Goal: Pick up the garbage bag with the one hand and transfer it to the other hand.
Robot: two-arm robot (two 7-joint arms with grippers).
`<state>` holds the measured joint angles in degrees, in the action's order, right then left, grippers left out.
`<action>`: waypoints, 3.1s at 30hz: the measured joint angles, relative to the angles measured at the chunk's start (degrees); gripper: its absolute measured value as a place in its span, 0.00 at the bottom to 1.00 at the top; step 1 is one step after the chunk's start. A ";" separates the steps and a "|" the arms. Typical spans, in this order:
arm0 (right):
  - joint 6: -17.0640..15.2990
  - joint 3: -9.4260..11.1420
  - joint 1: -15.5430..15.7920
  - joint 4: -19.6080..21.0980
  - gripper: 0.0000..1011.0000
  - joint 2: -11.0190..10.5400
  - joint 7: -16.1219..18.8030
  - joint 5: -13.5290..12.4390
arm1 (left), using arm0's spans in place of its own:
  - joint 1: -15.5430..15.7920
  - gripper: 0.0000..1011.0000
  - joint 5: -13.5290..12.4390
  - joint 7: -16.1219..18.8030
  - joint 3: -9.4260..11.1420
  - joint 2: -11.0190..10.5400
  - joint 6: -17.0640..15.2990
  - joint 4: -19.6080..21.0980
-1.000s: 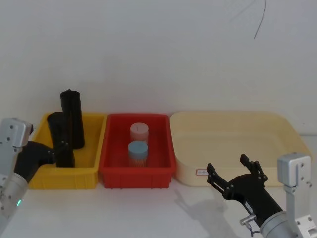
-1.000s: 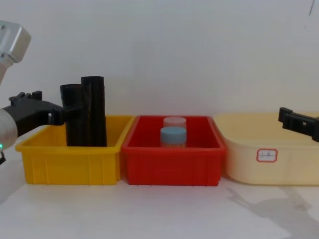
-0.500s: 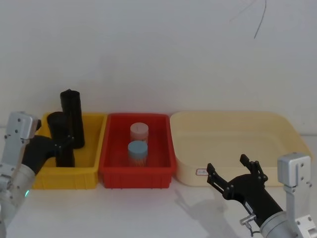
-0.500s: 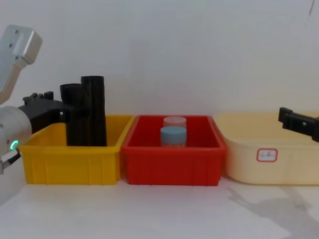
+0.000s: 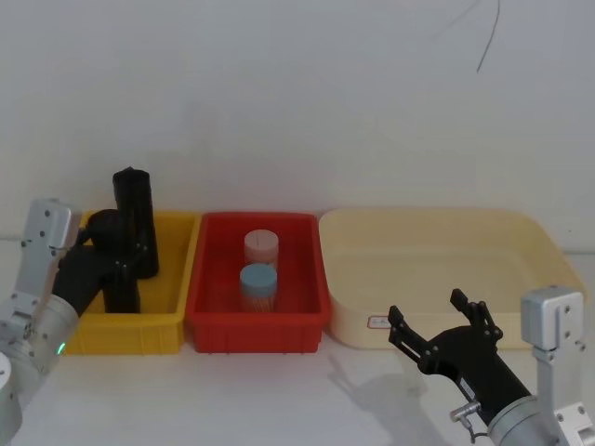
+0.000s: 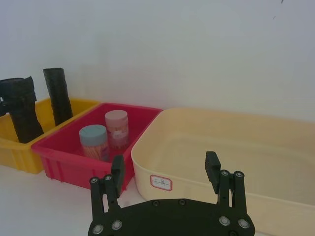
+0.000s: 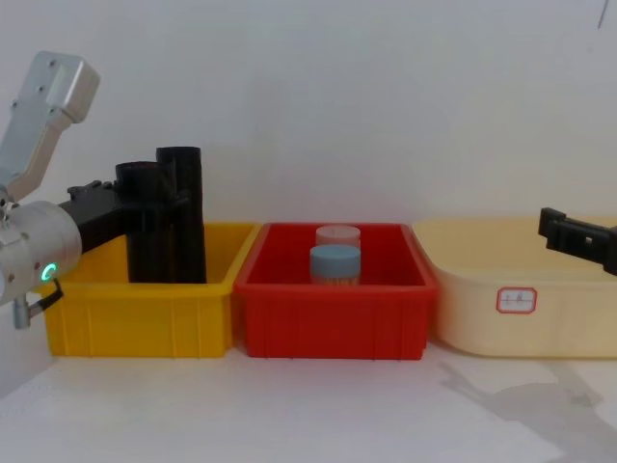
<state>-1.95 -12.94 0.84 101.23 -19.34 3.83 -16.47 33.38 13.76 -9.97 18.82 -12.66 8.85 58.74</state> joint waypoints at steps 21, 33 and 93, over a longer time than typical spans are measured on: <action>0.00 0.00 0.00 0.00 0.99 0.00 0.00 0.00 | -3.29 0.50 1.96 -2.87 -2.41 -0.99 0.08 8.00; 0.00 0.00 0.00 0.00 0.99 0.00 0.00 0.00 | -6.39 0.50 4.69 -7.47 -3.48 -2.03 2.58 18.08; -0.06 0.00 -0.03 0.05 0.99 -0.06 0.10 0.09 | -5.62 0.50 23.80 -22.11 5.19 3.30 -6.24 21.62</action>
<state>-2.01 -12.94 0.80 101.28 -19.40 3.92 -16.38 27.76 37.56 -32.08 24.00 -9.36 2.61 80.36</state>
